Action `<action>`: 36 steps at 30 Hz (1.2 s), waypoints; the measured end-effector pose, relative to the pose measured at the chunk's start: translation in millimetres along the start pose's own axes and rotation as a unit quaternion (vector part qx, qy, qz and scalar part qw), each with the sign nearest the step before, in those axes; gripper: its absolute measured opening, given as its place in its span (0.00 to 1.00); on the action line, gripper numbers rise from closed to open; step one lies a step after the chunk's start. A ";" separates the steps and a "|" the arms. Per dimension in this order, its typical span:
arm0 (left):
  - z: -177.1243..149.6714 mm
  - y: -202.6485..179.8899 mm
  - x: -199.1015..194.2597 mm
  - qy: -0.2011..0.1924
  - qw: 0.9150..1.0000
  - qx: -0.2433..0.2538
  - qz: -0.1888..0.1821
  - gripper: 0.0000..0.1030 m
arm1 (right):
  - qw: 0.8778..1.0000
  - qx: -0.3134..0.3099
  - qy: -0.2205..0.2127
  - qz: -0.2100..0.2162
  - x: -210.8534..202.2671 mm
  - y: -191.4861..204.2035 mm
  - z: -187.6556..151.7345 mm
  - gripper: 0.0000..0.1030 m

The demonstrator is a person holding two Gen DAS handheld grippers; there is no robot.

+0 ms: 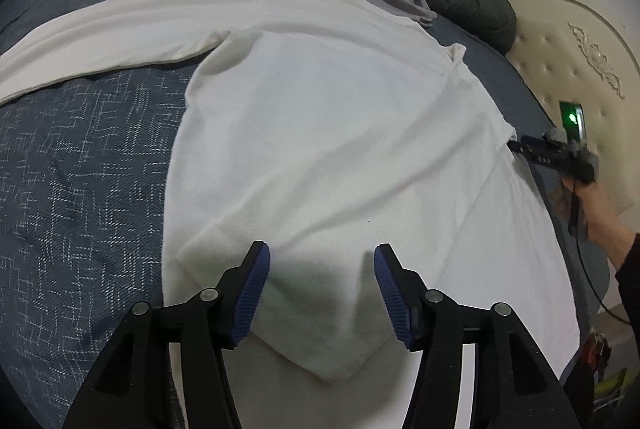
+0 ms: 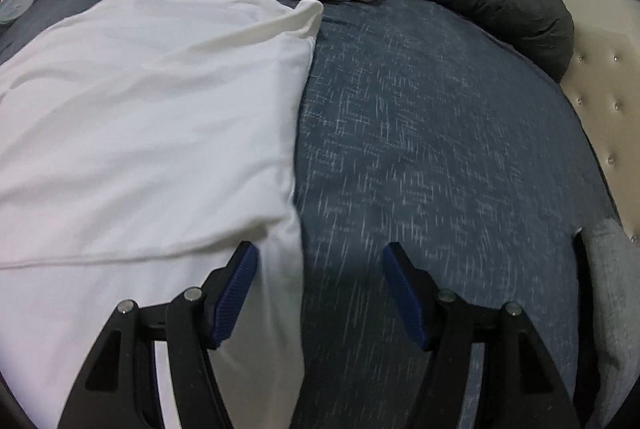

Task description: Fold clothes

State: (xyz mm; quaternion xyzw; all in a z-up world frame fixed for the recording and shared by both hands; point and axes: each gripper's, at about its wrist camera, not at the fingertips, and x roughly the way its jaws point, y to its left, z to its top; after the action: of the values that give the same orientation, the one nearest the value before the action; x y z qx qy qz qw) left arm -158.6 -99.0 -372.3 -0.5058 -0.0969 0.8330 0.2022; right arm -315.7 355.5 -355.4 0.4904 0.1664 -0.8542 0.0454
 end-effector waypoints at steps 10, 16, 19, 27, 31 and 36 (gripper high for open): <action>-2.2 -1.5 5.5 0.008 1.000 0.010 -0.002 0.60 | 0.998 0.043 -0.018 -0.030 3.5 -27.7 -1.8 0.64; -2.2 -0.9 6.9 0.008 1.000 0.007 -0.005 0.60 | 0.999 0.042 -0.010 0.026 -0.1 -40.1 -8.6 0.65; -1.0 0.4 5.6 0.010 1.000 0.003 -0.010 0.61 | 0.997 0.056 -0.010 0.051 -11.4 -54.1 -12.0 0.65; 11.2 -4.1 -11.1 -0.020 1.000 -0.005 -0.018 0.62 | 0.987 0.121 -0.060 0.090 -49.6 -79.7 32.5 0.65; 14.8 -2.7 -13.5 -0.026 1.000 -0.002 -0.015 0.62 | 0.975 0.162 -0.054 0.143 -37.1 -72.4 84.7 0.65; 19.7 3.1 -11.8 -0.022 1.000 0.001 -0.016 0.62 | 0.980 0.157 -0.017 0.123 -3.4 -46.3 141.8 0.65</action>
State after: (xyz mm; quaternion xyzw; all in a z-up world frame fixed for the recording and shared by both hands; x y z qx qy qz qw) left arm -171.9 -106.1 -354.6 -0.4859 -0.1085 0.8404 0.2140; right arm -441.8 352.1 -275.6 0.4935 -0.0322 -0.8659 0.0753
